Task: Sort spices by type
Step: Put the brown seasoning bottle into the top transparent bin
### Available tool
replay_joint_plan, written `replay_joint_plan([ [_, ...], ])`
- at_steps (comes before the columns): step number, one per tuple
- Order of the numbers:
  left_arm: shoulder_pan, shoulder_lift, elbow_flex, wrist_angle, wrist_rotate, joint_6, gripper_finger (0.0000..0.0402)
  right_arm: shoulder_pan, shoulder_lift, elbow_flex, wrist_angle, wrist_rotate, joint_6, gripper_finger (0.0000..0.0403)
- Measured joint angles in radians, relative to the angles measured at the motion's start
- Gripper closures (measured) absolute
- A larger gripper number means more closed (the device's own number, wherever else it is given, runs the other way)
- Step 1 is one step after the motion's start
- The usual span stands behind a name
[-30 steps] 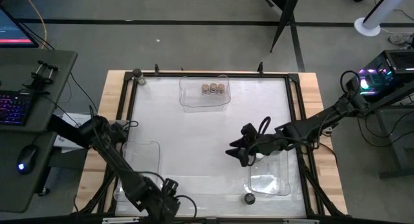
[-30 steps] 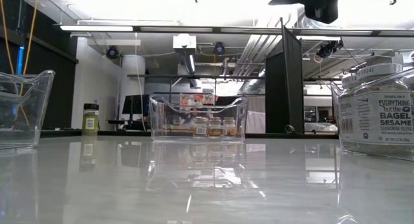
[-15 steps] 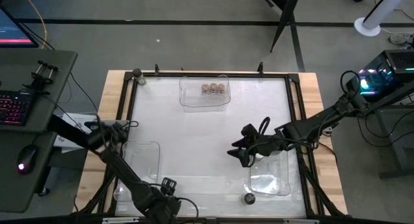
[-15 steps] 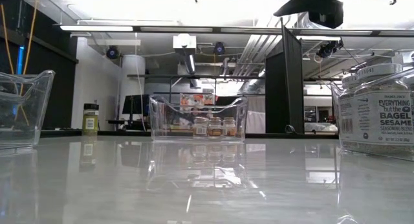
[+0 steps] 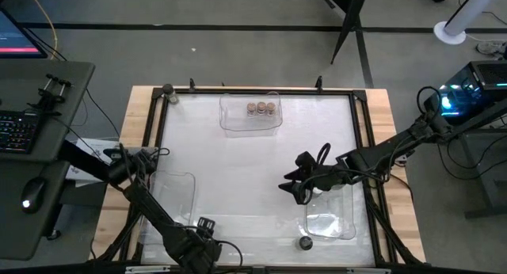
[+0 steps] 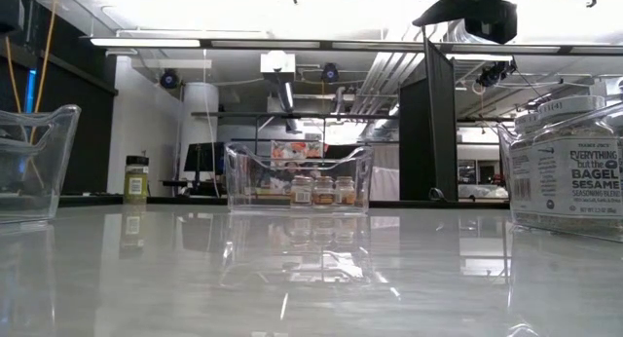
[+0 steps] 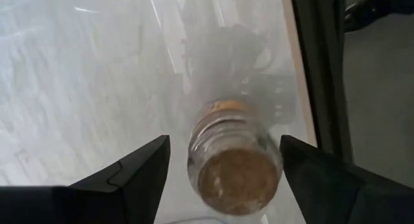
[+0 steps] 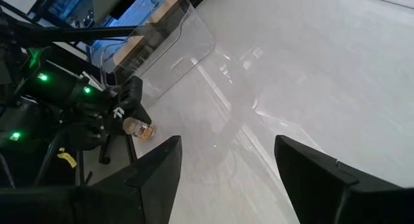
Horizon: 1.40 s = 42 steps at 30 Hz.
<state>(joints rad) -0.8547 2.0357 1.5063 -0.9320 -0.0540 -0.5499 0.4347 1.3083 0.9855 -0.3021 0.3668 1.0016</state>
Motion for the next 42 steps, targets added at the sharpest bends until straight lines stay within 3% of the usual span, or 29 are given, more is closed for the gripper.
replay_joint_plan([
  [6, 0.0, 0.0, 0.0, 0.014, -0.001, -0.015, 0.0168, 0.0, 0.0, 0.0, -0.008, 0.0, 0.003, 0.016],
  [12, 0.006, -0.004, 0.002, 0.013, -0.003, -0.026, 0.026, 0.0, 0.0, 0.0, -0.009, 0.0, 0.003, 0.016],
  [18, 0.067, -0.074, 0.05, 0.009, -0.017, -0.017, 0.0264, 0.0, 0.0, 0.0, -0.011, -0.027, -0.011, 0.016],
  [21, 0.121, -0.154, 0.099, 0.009, -0.13, 0.014, 0.0264, 0.0, 0.0, 0.0, -0.01, -0.045, -0.013, 0.016],
  [24, 0.192, -0.247, 0.149, 0.01, -0.378, 0.037, 0.0264, 0.0, 0.0, 0.0, 0.013, -0.04, -0.01, 0.016],
  [27, 0.312, -0.343, 0.169, -0.027, -0.578, 0.049, 0.0264, -0.003, 0.0, 0.0, 0.07, -0.022, -0.031, 0.016],
  [30, 0.504, -0.404, 0.163, -0.122, -0.57, 0.097, 0.0264, -0.012, 0.0, 0.0, 0.125, 0.006, -0.053, 0.016],
  [37, 1.093, -0.365, 0.159, -0.114, -0.229, 0.423, 0.0264, -0.098, 0.0, 0.0, 0.157, 0.023, -0.086, 0.016],
  [42, 1.373, -0.217, 0.158, -0.082, -0.08, 0.522, 0.0264, -0.179, 0.0, 0.0, 0.157, 0.022, -0.064, 0.016],
])
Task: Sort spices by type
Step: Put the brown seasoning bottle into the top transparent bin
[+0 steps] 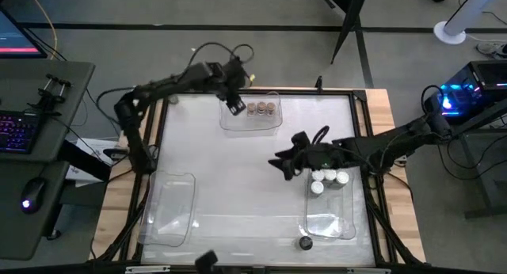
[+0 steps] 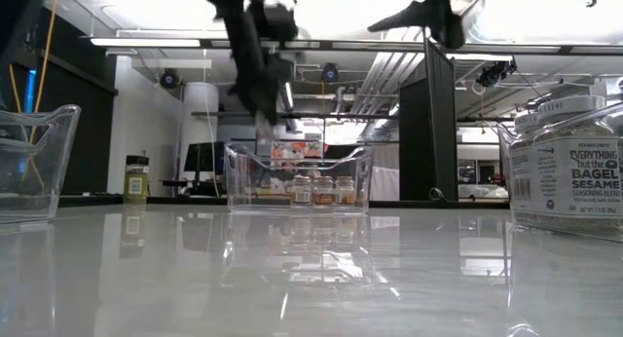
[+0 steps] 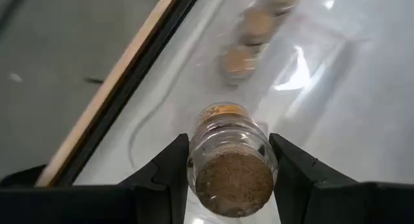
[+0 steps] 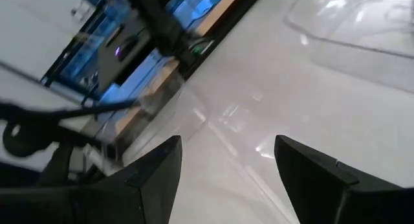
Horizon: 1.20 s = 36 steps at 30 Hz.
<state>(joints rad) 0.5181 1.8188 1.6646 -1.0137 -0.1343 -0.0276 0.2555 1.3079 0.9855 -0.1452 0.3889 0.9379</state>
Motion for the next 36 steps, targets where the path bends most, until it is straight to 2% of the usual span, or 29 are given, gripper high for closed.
replay_joint_plan([
  [4, 0.086, 0.105, 0.0, 0.036, 0.117, 0.041, 0.0264, -0.055, 0.0, 0.0, 0.0, -0.001, 0.071, 0.016],
  [9, 0.083, 0.161, 0.0, 0.104, 0.149, 0.139, 0.0264, -0.111, 0.0, 0.0, 0.0, -0.003, 0.082, 0.016],
  [18, 0.044, 0.187, 0.0, 0.125, 0.088, 0.46, 0.0264, -0.199, 0.0, 0.0, -0.016, -0.103, 0.019, 0.016],
  [22, 0.044, 0.22, 0.0, 0.116, 0.041, 0.475, 0.0264, -0.22, 0.0, 0.0, -0.039, -0.115, -0.016, 0.016],
  [28, 0.041, 0.26, 0.0, 0.099, 0.032, 0.476, 0.0264, -0.237, 0.0, 0.0, -0.056, -0.148, -0.031, 0.016],
  [36, 0.038, 0.269, 0.0, 0.127, 0.009, 0.502, 0.0177, -0.236, 0.0, 0.0, -0.057, -0.157, -0.049, 0.016],
])
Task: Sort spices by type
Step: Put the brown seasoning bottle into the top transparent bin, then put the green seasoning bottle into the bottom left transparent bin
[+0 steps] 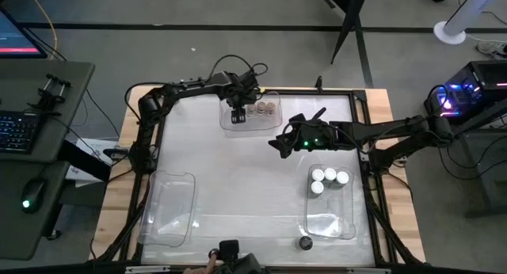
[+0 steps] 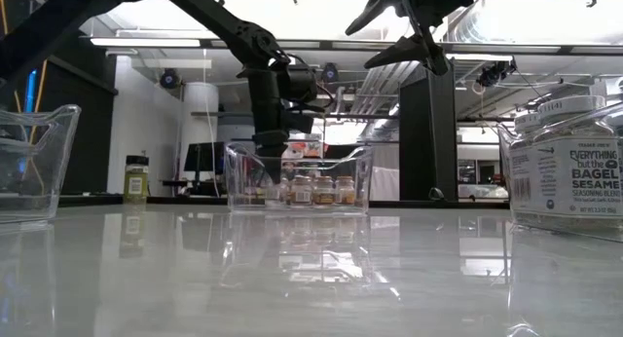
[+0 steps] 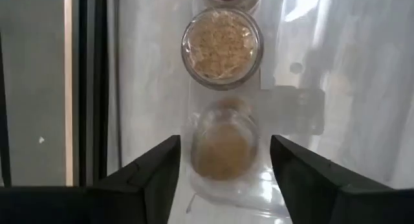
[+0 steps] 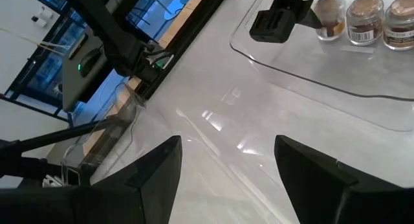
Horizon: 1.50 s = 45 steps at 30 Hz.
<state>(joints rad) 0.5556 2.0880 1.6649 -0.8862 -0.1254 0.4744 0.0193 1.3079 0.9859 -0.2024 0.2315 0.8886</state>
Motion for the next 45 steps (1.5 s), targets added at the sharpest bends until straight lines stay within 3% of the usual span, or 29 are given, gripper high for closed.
replay_joint_plan([
  [12, 0.0, -0.044, 0.021, -0.002, 0.01, -0.011, 0.0178, 0.0, 0.0, 0.0, -0.002, 0.0, -0.015, 0.016],
  [15, 0.0, -0.102, 0.045, -0.008, 0.03, -0.062, 0.0178, 0.0, 0.0, 0.0, -0.003, 0.0, -0.026, 0.016],
  [19, 0.003, -0.208, 0.039, -0.061, 0.13, -0.199, 0.0178, 0.0, 0.0, 0.0, -0.003, 0.0, -0.041, 0.016],
  [22, 0.006, -0.329, -0.042, -0.08, 0.149, -0.302, 0.0182, -0.009, 0.0, 0.0, -0.003, -0.002, -0.045, 0.016],
  [26, 0.052, -0.524, -0.269, -0.001, -0.032, -0.426, 0.0197, -0.039, 0.0, 0.0, -0.002, -0.005, -0.061, 0.016],
  [30, 0.153, -0.721, -0.506, 0.032, -0.194, -0.661, 0.0227, -0.077, 0.0, 0.0, -0.001, -0.058, -0.086, 0.016],
  [35, 0.248, -0.937, -0.746, 0.242, -0.336, -0.909, 0.032, -0.11, 0.0, 0.0, 0.0, -0.089, -0.11, 0.016],
  [38, 0.304, -0.98, -0.832, 0.376, -0.409, -0.97, 0.0387, -0.133, 0.0, 0.0, 0.001, -0.123, -0.13, 0.016],
  [41, 0.348, -0.962, -0.864, 0.459, -0.464, -0.971, 0.0395, -0.153, 0.0, 0.0, 0.005, -0.172, -0.13, 0.016],
  [45, 0.318, -0.884, -0.868, 0.513, -0.603, -0.989, 0.04, -0.163, 0.0, 0.0, 0.005, -0.2, -0.13, 0.016],
])
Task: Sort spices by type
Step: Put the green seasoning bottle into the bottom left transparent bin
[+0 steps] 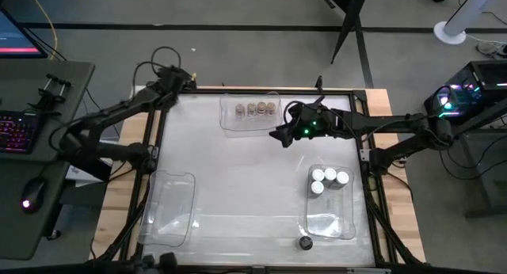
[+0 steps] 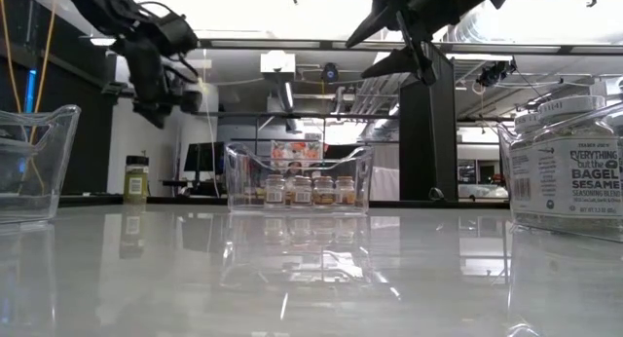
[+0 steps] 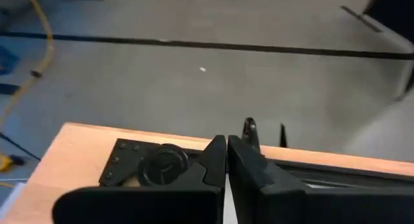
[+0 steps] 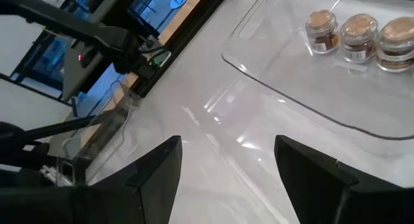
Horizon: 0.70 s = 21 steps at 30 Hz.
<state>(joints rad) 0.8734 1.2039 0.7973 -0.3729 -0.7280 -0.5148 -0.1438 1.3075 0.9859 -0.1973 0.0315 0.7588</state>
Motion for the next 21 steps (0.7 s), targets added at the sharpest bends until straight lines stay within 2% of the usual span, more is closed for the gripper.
replay_joint_plan([
  [7, -0.008, 0.165, -0.001, 0.076, -0.272, -0.025, 0.0401, -0.001, 0.0, 0.0, 0.004, -0.005, 0.022, 0.016],
  [9, -0.011, 0.19, 0.0, 0.084, -0.323, -0.076, 0.0401, -0.001, 0.0, 0.0, 0.003, -0.015, 0.041, 0.016],
  [17, -0.01, 0.306, 0.0, 0.087, -0.441, -0.103, 0.0401, 0.0, 0.0, 0.0, -0.001, -0.04, 0.094, 0.016],
  [21, -0.003, 0.34, 0.0, 0.067, -0.451, -0.246, 0.0401, 0.0, 0.0, 0.0, -0.001, -0.059, 0.112, 0.016],
])
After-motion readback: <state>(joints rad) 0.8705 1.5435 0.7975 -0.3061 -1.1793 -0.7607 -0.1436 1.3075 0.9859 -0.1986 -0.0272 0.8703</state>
